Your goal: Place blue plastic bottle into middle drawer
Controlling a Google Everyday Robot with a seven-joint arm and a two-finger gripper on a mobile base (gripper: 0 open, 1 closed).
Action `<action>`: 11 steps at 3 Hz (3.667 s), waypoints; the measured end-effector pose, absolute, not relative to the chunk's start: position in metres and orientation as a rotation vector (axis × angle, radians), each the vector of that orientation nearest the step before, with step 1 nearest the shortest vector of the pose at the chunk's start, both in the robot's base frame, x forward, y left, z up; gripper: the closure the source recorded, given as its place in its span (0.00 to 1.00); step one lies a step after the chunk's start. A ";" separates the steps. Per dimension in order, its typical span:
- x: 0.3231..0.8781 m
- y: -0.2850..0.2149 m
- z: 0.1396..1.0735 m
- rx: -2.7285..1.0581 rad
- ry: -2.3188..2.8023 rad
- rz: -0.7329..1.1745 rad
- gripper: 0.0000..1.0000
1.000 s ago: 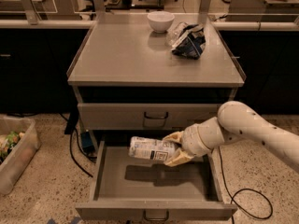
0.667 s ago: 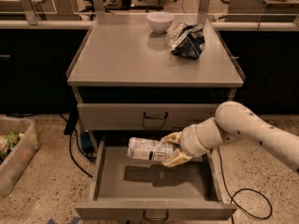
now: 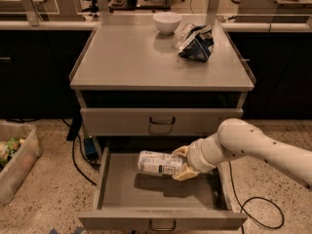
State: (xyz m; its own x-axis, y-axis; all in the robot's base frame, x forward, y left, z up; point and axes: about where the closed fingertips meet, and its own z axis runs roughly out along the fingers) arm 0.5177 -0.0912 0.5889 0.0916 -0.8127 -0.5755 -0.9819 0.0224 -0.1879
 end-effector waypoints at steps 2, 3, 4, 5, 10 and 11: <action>0.528 -0.093 0.574 -1.749 1.819 0.355 1.00; 0.527 -0.092 0.554 -1.742 1.840 0.368 1.00; 0.526 -0.094 0.509 -1.741 1.919 0.312 1.00; 0.529 -0.100 0.463 -1.755 1.994 0.185 1.00; 0.569 -0.153 0.400 -1.594 2.132 0.198 1.00; 0.571 -0.159 0.367 -1.659 2.170 0.155 1.00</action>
Offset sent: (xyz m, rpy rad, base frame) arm 0.0072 -0.0025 -0.0115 -0.0081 -0.0130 -0.0719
